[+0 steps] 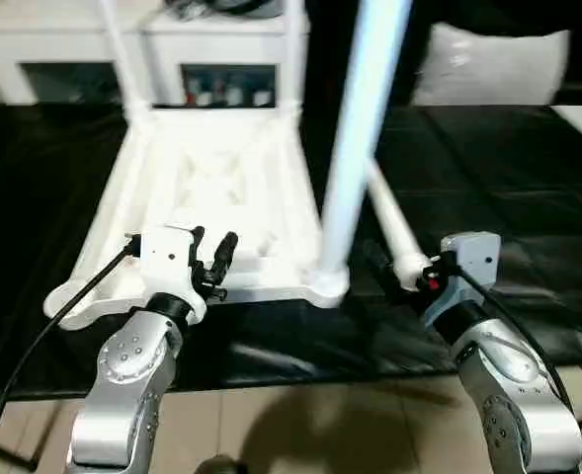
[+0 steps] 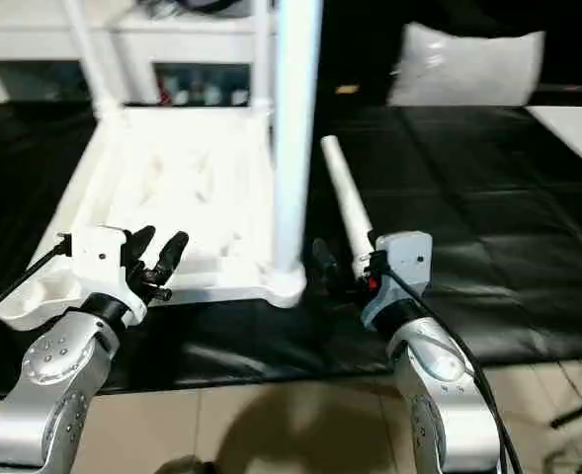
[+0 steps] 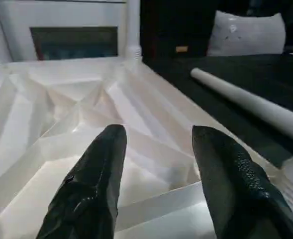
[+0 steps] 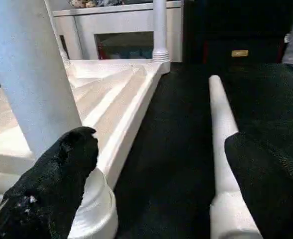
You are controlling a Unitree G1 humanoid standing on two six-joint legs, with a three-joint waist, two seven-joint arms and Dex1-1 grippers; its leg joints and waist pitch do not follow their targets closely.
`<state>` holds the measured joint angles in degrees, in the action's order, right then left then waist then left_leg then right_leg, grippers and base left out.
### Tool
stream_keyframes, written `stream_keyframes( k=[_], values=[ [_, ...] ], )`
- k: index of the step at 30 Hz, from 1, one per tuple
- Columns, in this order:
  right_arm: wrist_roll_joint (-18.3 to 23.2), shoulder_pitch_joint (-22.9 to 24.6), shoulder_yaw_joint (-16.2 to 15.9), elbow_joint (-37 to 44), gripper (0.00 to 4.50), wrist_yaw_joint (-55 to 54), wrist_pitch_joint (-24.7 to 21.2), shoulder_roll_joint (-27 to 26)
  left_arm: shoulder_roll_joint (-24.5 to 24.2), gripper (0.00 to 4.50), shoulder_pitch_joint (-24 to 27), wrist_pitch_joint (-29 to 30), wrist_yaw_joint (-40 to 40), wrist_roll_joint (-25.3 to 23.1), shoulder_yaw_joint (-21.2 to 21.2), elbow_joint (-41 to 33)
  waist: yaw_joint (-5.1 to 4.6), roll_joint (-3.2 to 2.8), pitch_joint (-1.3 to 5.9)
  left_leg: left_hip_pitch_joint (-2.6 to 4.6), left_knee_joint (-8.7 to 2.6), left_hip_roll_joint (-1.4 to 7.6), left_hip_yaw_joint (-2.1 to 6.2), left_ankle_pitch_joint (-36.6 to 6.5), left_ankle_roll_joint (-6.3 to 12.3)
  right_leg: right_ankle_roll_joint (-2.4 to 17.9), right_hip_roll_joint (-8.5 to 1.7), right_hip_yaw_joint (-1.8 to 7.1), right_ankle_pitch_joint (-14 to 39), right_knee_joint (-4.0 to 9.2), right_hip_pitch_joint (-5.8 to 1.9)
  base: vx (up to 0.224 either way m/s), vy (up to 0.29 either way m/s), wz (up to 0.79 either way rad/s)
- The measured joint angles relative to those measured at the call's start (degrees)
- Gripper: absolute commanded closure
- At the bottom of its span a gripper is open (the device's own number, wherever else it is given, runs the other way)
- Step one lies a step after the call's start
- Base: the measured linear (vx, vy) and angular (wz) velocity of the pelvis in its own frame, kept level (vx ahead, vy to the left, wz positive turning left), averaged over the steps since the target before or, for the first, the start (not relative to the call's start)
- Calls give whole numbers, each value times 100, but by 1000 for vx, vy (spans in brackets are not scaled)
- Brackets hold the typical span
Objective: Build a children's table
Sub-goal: Rotate leg to tighten
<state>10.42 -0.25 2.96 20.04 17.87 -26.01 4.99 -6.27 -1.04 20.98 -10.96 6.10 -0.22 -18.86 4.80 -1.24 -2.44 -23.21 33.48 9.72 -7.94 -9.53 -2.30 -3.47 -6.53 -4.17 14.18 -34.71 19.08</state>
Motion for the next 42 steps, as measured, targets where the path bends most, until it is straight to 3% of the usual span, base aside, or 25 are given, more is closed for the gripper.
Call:
stream_keyframes(
  k=[1,3,4,6,7,8,9,10,11,12,13,14,15,16,19,24,27,29,31,32,36,39,40,41,42],
  values=[
    [0,13,25,-5,0,-10,-8,0,-26,212,-6,-21,0,-39,-65,0,-28,-22,4,-107,-1,-50,143,1,0,0,-35,-156,0,29,-26,-31,-39,33],
    [-3,14,25,-5,0,-13,-6,42,-83,212,-4,-69,0,-145,-148,-1,-46,-81,2,-176,0,-98,366,34,-50,51,-17,-302,-31,74,-60,-23,-44,44],
    [-6,20,-21,-6,0,-13,-7,53,-114,212,0,-96,0,-201,-154,7,-93,-133,-32,-188,8,-138,547,88,-80,105,73,-304,-34,57,-116,-13,-62,54],
    [4,37,-141,-6,0,-4,-6,33,-132,212,-19,-105,2,-236,-151,69,-147,-197,-71,-166,8,-248,895,145,-146,547,291,-186,218,-210,-110,-9,-79,58],
    [49,46,-139,-6,0,-2,-9,27,-138,212,-35,-112,7,-252,-144,120,-127,-147,-70,-134,1,-211,881,165,-180,723,402,-42,330,-458,-54,6,-200,57],
    [70,44,-129,3,0,5,-4,44,-129,212,-35,-128,7,-252,-148,148,-86,-79,-52,-116,-10,-206,840,186,-215,715,438,63,435,-573,-2,6,-200,57],
    [85,53,-110,7,0,15,4,76,-110,212,-31,-134,7,-250,-175,179,-55,-18,-34,-89,-42,-179,798,203,-244,508,437,94,492,-653,13,1,-281,34],
    [97,68,-96,7,0,33,18,151,-75,212,-10,-136,9,-249,-196,186,9,45,-15,-45,-109,-129,727,192,-234,510,493,91,465,-607,25,-4,-266,12],
    [99,97,-47,8,0,59,34,211,-2,212,-20,-126,24,-249,-226,191,121,65,-49,-115,238,-83,557,7,13,546,498,48,443,-542,19,-4,-266,12],
    [104,154,12,3,0,83,32,249,28,212,-11,-112,27,-247,-328,191,191,97,-76,-127,552,-107,404,-49,103,567,494,82,419,-495,-1,8,-220,-16],
    [123,195,68,-2,0,122,28,275,22,212,-14,-107,27,-250,-397,184,249,114,-51,-29,547,-207,303,-45,97,553,497,104,388,-434,22,20,-185,-13],
    [130,194,115,-1,0,140,26,290,11,212,-64,-107,26,-251,-420,175,275,95,-31,85,319,-253,232,-46,99,546,537,104,351,-413,76,20,-185,-13],
    [140,191,148,-2,0,138,21,309,-4,212,-111,-113,18,-253,-425,170,290,57,-8,170,85,-256,220,-142,70,560,595,59,291,-412,139,3,-150,5],
    [155,200,151,-18,0,140,-12,326,-40,212,-124,-112,9,-258,-414,182,316,23,10,142,32,-171,199,-115,-59,588,641,21,266,-400,184,-4,-125,5],
    [161,179,32,-18,0,138,-13,355,-100,212,-45,-112,-1,-295,-405,276,342,4,22,104,49,-72,212,-120,-88,632,726,-16,224,-322,176,3,-71,2],
    [119,184,-179,-17,0,143,-51,351,-131,212,-39,-121,-20,-242,-283,275,323,-23,28,137,51,-62,210,-161,-161,580,722,-18,170,-219,127,0,10,0],
    [118,194,-270,-15,0,183,-45,357,-170,212,-39,-123,-27,-230,-270,275,255,-33,-8,320,12,-62,150,-207,-146,621,701,0,183,-94,-75,3,64,-2],
    [120,197,-325,-5,0,240,-12,392,-181,212,-39,-131,-65,-227,-266,274,200,-24,-53,501,-61,-70,79,-233,-129,613,672,4,194,19,-228,10,61,-5],
    [120,203,-335,-2,0,259,-1,427,-180,212,-38,-141,-78,-221,-280,271,167,-9,-78,605,-116,-78,24,-256,-100,595,642,6,202,117,-352,35,60,-6],
    [120,206,-336,-1,0,261,10,434,-177,212,-37,-142,-82,-219,-287,269,169,3,-84,611,-136,-78,1,-265,-84,581,632,4,200,158,-413,49,61,-8],
    [121,208,-344,-1,0,261,31,433,-183,212,-29,-142,-86,-219,-302,263,105,61,-46,622,-144,-102,-41,-328,12,560,599,17,179,229,-424,96,51,-2],
    [122,194,-363,-1,0,262,43,432,-215,212,31,-140,-87,-220,-297,234,-6,89,-22,617,-91,-165,-38,-438,75,528,521,4,318,83,-383,134,16,4],
    [121,202,-353,-2,0,259,46,453,-206,212,38,-137,-92,-220,-308,229,6,88,-15,551,-4,-190,-30,-510,176,482,522,24,375,37,-398,116,3,12],
    [120,223,-341,-2,0,256,53,487,-185,212,38,-136,-108,-220,-355,218,37,46,12,456,151,-191,7,-612,406,476,545,24,395,63,-419,116,3,12],
    [119,228,-334,-2,0,254,56,510,-178,212,41,-136,-121,-219,-406,188,76,20,31,352,337,-184,91,-631,559,467,574,24,413,78,-434,119,20,5]
  ],
)
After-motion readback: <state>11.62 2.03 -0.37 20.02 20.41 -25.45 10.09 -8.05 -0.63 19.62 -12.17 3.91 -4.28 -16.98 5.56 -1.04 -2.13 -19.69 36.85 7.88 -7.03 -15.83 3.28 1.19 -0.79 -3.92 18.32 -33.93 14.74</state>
